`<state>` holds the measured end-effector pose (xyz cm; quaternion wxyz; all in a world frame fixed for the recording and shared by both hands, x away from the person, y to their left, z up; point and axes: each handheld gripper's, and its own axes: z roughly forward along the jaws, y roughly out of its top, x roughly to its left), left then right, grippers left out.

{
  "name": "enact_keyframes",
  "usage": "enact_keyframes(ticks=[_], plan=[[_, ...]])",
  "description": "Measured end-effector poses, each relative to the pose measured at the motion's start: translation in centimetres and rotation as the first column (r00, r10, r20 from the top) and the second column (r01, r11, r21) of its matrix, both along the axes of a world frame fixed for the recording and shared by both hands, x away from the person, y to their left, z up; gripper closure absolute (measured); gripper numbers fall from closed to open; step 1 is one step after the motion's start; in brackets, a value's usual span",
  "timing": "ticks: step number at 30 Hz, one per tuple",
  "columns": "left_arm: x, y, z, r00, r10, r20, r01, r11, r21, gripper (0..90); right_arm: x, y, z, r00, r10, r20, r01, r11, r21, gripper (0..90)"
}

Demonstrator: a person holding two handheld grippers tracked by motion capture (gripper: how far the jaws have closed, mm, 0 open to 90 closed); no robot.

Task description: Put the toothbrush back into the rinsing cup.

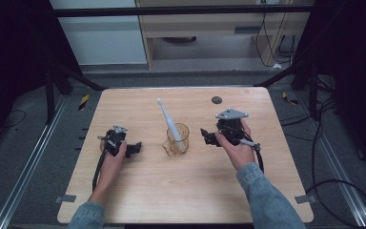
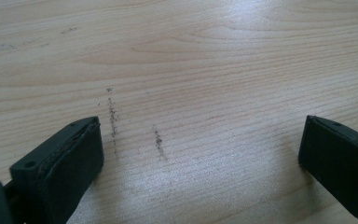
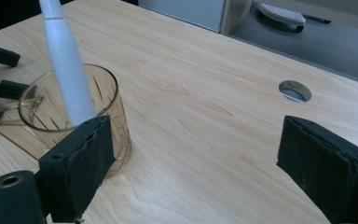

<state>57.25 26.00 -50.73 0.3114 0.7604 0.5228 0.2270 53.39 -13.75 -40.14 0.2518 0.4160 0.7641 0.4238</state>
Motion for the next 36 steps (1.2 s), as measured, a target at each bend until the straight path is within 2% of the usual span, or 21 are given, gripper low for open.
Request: enact_keyframes(ticks=[17,36], plan=[[0.0,0.0,0.0,1.0000,0.000,0.000,0.000,1.0000,0.000,0.0,-1.0,-4.4,-2.4,0.9958,-0.075,-0.052,0.075,0.997,-0.014,10.9],[0.0,0.0,0.0,1.0000,0.000,0.000,0.000,1.0000,0.000,0.0,0.0,-7.3,-5.5,0.9833,-0.142,-0.114,0.134,0.988,-0.072,11.0]])
